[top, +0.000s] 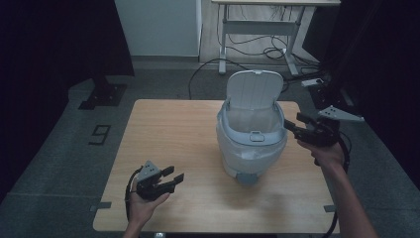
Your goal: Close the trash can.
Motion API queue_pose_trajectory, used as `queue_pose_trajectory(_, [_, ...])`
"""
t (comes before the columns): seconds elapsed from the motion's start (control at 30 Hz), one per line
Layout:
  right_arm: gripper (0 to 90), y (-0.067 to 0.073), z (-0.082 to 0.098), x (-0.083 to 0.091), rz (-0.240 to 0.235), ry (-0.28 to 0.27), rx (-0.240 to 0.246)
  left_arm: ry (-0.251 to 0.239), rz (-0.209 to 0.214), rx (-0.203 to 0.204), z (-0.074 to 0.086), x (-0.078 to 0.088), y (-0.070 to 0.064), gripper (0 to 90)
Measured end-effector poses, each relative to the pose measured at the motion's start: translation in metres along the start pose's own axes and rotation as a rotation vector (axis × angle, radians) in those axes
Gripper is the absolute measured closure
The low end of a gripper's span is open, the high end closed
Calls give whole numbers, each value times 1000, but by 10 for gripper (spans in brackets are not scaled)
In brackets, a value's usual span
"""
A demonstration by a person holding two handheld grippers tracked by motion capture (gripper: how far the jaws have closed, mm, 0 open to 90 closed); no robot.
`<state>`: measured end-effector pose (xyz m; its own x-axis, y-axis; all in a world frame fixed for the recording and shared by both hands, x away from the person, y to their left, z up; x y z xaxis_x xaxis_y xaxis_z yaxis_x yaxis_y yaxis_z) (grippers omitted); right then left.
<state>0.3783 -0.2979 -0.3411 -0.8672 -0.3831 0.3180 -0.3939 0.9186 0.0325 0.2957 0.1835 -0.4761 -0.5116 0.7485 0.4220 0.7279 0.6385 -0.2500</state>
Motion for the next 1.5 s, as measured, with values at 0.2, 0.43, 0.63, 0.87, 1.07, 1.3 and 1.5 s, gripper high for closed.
queue_pose_trajectory(0.2, [366,4,-13,-17,-18,7,7,0,-4,12,1,1,3,472])
queue_pose_trajectory(0.43, [364,9,-25,-38,-20,9,33,-3,-5,33,3,2,7,472])
queue_pose_trajectory(0.63, [363,9,-39,-50,-8,-8,35,-10,-3,44,3,4,10,475])
queue_pose_trajectory(0.87, [361,5,-52,-56,-4,-21,39,-15,-4,60,4,6,14,476])
queue_pose_trajectory(1.07, [353,1,-61,-62,13,-9,61,-17,-2,67,5,6,15,477])
queue_pose_trajectory(1.3, [352,4,-68,-65,-17,-46,63,-21,-2,70,5,7,15,477])
queue_pose_trajectory(1.5, [346,7,-74,-67,-35,-88,59,-22,-4,69,5,8,16,479])
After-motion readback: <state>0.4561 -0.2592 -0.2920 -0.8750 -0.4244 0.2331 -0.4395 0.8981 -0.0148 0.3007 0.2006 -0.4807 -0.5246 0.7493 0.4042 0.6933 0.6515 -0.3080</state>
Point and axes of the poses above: each handheld gripper's, and its own axes: x roughly backward along the jaws, z roughly out of its underside, y roughly to its left, the point moved 1 cm from there along -x, roughly forward along the jaws, and after that the axes turned 9 degrees about z, right-handed, at the moved point
